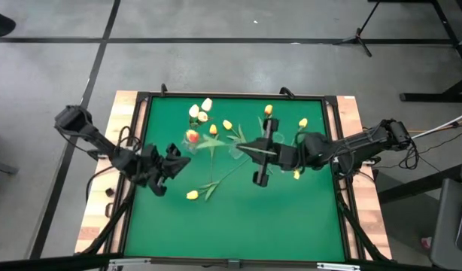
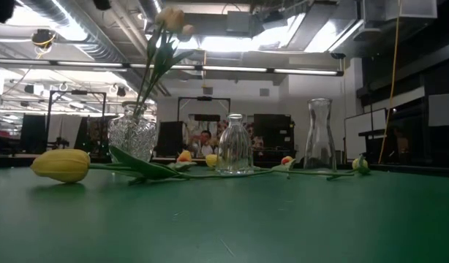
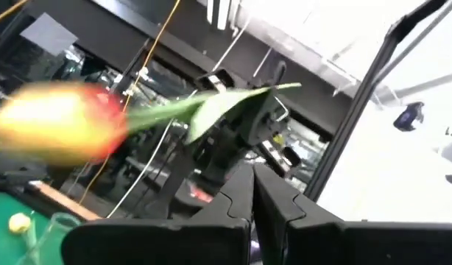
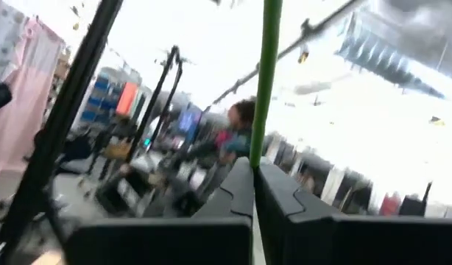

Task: Sort flowers into vase by color
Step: Put the left yellow with orange flower into the center transparent vase

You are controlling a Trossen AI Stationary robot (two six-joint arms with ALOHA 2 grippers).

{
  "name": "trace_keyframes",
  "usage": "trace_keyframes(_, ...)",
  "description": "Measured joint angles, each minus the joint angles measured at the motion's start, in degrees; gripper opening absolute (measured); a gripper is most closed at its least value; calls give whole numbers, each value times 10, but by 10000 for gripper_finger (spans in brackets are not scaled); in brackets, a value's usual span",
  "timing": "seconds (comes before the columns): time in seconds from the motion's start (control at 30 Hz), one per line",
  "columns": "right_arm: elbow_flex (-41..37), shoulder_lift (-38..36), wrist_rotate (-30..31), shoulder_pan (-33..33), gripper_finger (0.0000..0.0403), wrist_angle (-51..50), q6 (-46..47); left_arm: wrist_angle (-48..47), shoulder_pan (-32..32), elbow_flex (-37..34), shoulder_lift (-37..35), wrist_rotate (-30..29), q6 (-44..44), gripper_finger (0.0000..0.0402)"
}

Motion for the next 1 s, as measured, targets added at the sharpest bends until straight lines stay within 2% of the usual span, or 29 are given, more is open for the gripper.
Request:
trace_keyframes(0.13, 0, 0, -14, 0, 0, 59, -70, 39, 45, 16, 23, 35, -20, 0)
trace_keyframes(0.3, 0, 0, -49, 0, 0, 86, -157, 78, 91, 54, 53, 95, -49, 0)
trace_keyframes(0.57, 0, 0, -85, 0, 0, 100, -208, 77, 131, 151, 109, 206, -96, 0)
trace_keyframes(0.9, 0, 0, -123, 0, 0, 119, -247, 70, 166, 243, 208, 237, -170, 0)
trace_keyframes(1.0, 0, 0, -124, 0, 0, 118, -249, 70, 184, 270, 239, 277, -200, 11)
